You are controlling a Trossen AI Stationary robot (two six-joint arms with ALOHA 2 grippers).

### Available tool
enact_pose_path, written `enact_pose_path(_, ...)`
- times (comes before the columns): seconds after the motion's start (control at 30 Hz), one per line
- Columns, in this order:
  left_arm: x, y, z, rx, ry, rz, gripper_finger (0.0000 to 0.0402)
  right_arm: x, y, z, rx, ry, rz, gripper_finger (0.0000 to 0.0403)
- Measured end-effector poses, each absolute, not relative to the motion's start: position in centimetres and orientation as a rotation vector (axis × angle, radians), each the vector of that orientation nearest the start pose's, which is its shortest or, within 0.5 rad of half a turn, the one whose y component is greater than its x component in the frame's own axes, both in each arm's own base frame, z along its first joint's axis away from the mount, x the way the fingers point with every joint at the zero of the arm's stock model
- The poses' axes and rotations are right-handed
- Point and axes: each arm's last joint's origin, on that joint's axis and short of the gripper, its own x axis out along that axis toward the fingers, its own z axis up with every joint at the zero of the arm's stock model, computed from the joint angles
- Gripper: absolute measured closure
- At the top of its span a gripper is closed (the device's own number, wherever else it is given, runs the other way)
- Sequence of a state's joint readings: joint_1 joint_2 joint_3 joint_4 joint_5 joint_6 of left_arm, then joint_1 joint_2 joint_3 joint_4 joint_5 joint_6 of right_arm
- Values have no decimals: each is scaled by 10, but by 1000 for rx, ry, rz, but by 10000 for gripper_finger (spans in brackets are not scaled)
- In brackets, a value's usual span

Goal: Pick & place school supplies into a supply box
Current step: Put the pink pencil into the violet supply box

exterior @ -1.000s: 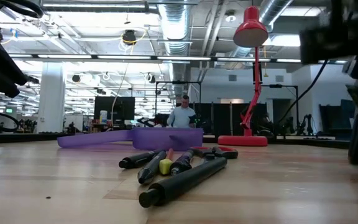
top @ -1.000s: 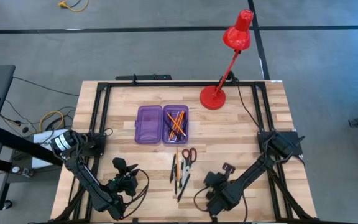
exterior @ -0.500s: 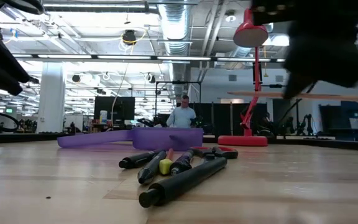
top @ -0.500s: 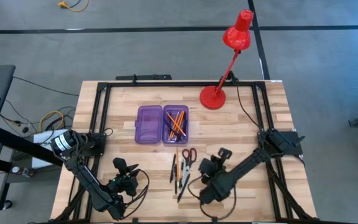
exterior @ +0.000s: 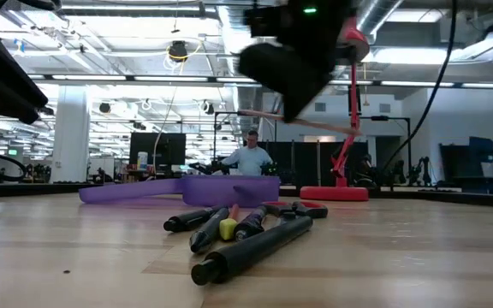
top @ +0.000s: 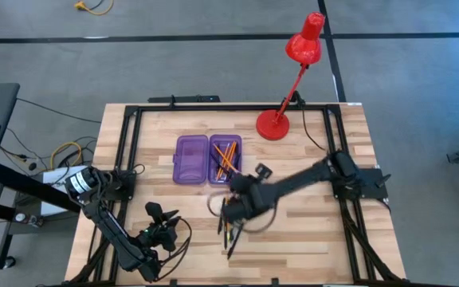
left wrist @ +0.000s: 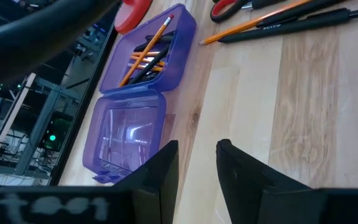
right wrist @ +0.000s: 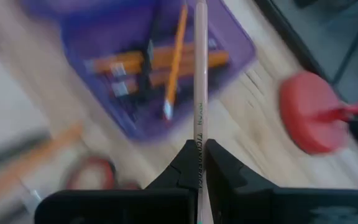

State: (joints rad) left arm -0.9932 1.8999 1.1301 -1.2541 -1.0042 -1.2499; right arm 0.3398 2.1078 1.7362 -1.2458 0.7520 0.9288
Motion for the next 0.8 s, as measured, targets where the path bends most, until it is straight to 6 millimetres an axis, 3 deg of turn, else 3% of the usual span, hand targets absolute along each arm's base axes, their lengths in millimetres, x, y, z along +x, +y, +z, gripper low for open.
enact_pose_path(0.17,177,-227,151,563,777,573,303,419,74,217,101,966,-822,403)
enact_pose_path(0.3,177,-227,151,557,775,573,303,435,40,220,205,922,-795,403)
enact_pose_path(0.53,177,-227,151,560,775,573,303,442,-2,218,333,903,-805,403)
enact_pose_path(0.8,176,-226,152,571,777,575,303,447,-28,213,480,874,-820,403)
